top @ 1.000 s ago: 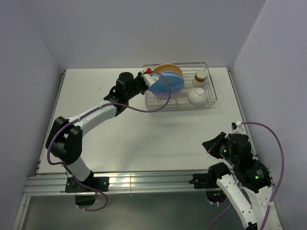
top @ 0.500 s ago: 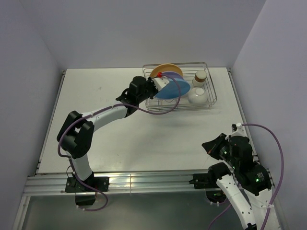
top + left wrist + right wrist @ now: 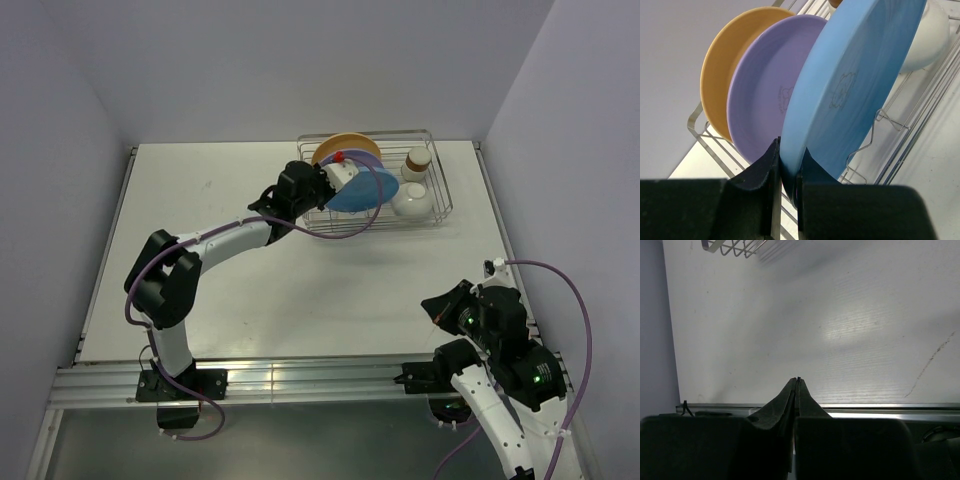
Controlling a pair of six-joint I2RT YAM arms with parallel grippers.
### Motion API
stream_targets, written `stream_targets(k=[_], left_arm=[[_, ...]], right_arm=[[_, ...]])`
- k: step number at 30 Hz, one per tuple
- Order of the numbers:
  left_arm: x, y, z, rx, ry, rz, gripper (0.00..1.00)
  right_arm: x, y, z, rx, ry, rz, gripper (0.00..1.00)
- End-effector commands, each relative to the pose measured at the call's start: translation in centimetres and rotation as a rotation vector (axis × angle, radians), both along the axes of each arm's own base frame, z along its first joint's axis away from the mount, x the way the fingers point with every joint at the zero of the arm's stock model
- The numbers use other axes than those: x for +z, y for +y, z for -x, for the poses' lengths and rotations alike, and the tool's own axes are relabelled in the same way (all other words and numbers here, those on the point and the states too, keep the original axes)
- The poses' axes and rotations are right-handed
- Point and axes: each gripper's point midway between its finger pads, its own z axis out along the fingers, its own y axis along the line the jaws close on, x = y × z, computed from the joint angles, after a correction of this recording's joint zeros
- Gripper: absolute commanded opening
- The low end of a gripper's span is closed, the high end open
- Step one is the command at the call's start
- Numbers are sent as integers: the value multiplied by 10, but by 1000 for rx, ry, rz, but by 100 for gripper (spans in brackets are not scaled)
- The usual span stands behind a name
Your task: Load the mixed dishes into the dish rack
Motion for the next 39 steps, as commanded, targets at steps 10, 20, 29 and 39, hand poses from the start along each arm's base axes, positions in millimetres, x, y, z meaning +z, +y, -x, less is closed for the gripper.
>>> stream_targets(k=[10,20,29,39], left_arm=[[14,2,-11,97,23,48,0],[-10,-1,-2,117,102,58,0],[-28,-2,0,124,148,40,0],[-49,0,3,130,186,22,0]], right_arm=[[2,0,0,-6,-20,-15,0],[2,0,3,-6,-22,-24,0],[0,0,4,-8,-19,-23,0],[-3,2,3,-3,-13,-28,0]])
